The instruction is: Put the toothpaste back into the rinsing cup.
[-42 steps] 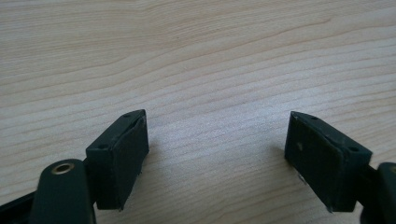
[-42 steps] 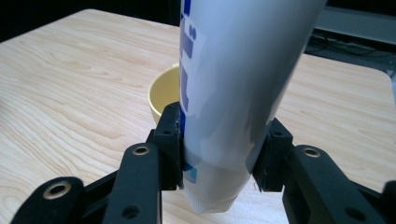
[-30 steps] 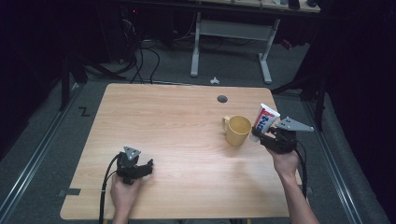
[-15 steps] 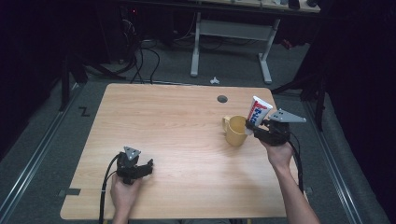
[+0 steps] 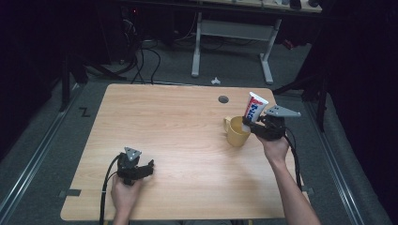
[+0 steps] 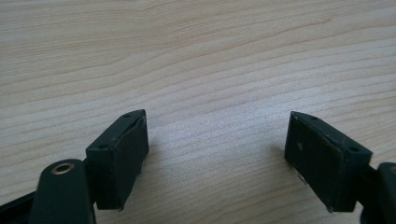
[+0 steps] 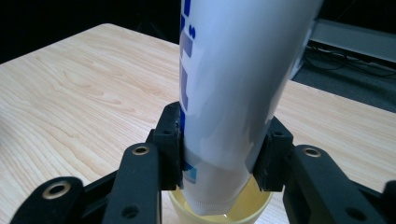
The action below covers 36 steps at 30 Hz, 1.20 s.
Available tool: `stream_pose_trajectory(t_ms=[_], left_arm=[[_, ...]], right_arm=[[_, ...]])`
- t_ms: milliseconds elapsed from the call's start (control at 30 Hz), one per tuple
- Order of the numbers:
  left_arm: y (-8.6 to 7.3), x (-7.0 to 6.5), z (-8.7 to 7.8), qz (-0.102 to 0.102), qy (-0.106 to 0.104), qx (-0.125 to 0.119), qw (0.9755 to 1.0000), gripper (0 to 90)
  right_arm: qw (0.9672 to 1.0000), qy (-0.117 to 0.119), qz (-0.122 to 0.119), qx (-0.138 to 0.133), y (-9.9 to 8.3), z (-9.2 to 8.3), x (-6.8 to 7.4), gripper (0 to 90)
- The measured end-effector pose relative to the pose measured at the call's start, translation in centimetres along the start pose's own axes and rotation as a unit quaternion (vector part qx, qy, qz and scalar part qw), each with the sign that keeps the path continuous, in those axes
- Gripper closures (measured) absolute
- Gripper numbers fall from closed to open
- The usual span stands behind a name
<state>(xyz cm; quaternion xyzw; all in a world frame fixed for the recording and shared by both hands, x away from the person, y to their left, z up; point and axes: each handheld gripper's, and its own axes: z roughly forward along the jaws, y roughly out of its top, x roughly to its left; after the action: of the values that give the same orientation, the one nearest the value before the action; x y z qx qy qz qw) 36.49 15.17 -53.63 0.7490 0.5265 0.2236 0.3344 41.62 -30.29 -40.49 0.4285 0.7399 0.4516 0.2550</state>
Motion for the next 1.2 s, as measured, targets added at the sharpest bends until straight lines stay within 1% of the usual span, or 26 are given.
stream_pose_trajectory(t_ms=[100, 367, 667, 900, 1200], left_arm=[[0.0, 0.0, 0.0, 0.0, 0.0, 0.0, 1.0, 21.9], [0.0, 0.0, 0.0, 0.0, 0.0, 0.0, 1.0, 21.8], [0.0, 0.0, 0.0, 0.0, 0.0, 0.0, 1.0, 21.8], [0.0, 0.0, 0.0, 0.0, 0.0, 0.0, 1.0, 21.8], [0.0, 0.0, 0.0, 0.0, -0.001, 0.0, 1.0, 21.8]], right_arm=[[1.0, 0.0, 0.003, 0.004, 0.0, 0.6, -0.2, 60.2], [0.9999, -0.001, 0.002, 0.017, -0.3, 1.8, -0.1, 60.0], [0.9997, -0.004, 0.002, 0.025, -0.4, 2.5, -0.2, 59.7], [0.9993, -0.008, 0.006, 0.037, -0.7, 3.1, -0.4, 59.5], [0.9989, -0.01, 0.009, 0.044, -0.9, 3.6, -0.5, 59.3]])
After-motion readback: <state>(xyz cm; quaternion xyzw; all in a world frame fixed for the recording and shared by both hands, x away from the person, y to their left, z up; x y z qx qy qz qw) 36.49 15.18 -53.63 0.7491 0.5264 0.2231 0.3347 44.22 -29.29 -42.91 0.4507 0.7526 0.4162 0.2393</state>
